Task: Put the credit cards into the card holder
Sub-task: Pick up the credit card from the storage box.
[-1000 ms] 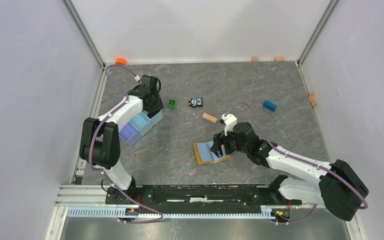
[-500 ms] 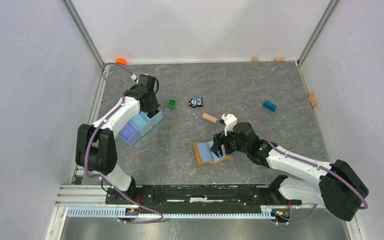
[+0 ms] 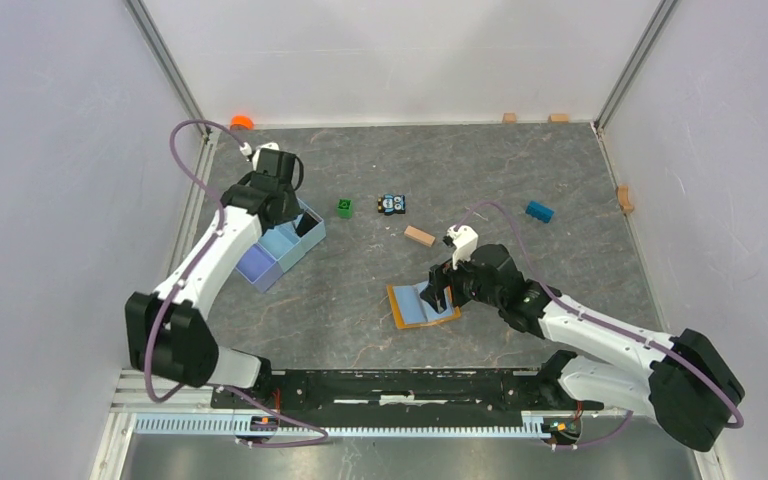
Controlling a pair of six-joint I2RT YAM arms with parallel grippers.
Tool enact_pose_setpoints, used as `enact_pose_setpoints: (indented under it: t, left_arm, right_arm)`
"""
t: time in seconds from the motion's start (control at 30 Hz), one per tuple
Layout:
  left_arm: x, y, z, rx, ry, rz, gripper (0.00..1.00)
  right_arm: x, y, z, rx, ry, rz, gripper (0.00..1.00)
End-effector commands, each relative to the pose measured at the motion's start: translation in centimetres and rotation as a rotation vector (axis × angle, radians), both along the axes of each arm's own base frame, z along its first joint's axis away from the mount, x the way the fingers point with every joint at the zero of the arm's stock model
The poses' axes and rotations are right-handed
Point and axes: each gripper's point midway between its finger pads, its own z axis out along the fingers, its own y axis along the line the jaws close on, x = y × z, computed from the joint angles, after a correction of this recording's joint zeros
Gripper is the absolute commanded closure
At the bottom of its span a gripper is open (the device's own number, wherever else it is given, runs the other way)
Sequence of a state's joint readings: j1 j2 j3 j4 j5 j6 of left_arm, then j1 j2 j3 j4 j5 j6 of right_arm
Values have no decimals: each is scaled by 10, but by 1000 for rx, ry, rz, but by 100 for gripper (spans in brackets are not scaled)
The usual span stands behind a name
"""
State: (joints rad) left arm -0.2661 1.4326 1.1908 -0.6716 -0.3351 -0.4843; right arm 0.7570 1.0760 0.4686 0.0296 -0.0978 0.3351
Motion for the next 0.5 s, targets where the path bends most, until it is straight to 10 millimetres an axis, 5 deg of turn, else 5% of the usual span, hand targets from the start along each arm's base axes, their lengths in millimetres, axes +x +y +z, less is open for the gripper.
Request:
enact_pose_setpoints:
  t: [0.0,0.1,0.27,0.47]
  left_arm:
    - [-14,11,35,57,-75,-41,98]
    - [-22,-6,45,-6,-119,-167,98]
    - [-39,-63,69,-223,-257,-464,98]
    - [-92,-142,81,-469,-263,-916,98]
  right_arm:
    - [6,5,22,58,-57,-1,18]
    - [10,7,36,70,-93,10,16]
    - [18,11,74,134,-162,65,13]
    - [0,32,124,298,-187,288,11]
